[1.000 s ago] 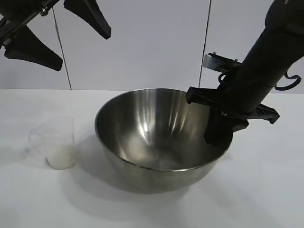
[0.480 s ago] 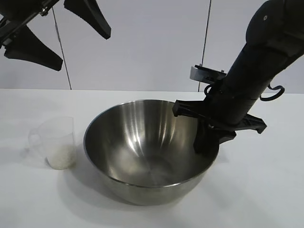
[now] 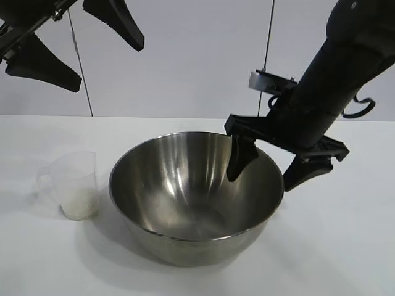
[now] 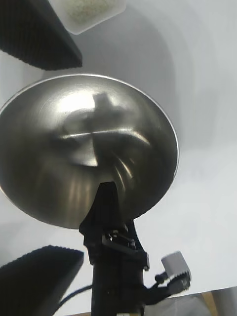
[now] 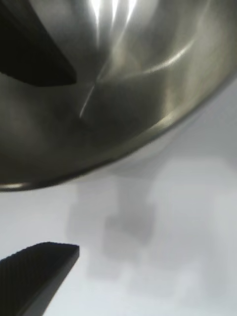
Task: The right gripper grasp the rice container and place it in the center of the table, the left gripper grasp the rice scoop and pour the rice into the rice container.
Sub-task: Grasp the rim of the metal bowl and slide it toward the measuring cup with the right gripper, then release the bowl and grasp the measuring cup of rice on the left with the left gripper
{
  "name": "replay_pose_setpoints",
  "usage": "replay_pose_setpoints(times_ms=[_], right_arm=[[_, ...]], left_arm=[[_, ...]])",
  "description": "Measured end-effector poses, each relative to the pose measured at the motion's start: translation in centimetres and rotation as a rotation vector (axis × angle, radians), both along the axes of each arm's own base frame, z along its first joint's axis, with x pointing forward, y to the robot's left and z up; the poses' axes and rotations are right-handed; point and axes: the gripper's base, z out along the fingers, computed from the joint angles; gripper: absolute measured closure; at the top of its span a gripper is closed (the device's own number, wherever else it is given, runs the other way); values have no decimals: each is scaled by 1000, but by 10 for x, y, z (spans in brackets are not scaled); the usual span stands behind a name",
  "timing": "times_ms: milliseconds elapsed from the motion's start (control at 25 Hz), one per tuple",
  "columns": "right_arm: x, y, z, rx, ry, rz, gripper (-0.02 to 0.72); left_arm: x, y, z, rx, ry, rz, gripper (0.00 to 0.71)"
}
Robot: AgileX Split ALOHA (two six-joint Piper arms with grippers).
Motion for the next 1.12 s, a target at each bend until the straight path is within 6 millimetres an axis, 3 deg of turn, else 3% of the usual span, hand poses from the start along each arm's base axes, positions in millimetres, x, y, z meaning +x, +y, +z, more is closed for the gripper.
replay_pose_setpoints(times_ms=[200, 400, 600, 1120], right_arm=[[-10, -22, 41, 37, -43, -53, 88], [-19, -48, 61, 62, -12, -95, 72], [-29, -59, 84, 135, -48, -123, 72], [-33, -62, 89, 149, -37, -124, 72]], left_arm=[[0, 0, 0, 0, -2, 1, 16], [1, 0, 0, -1, -6, 4, 16], [1, 0, 1, 7, -24, -6, 16], [2, 0, 1, 17, -45, -22, 16]])
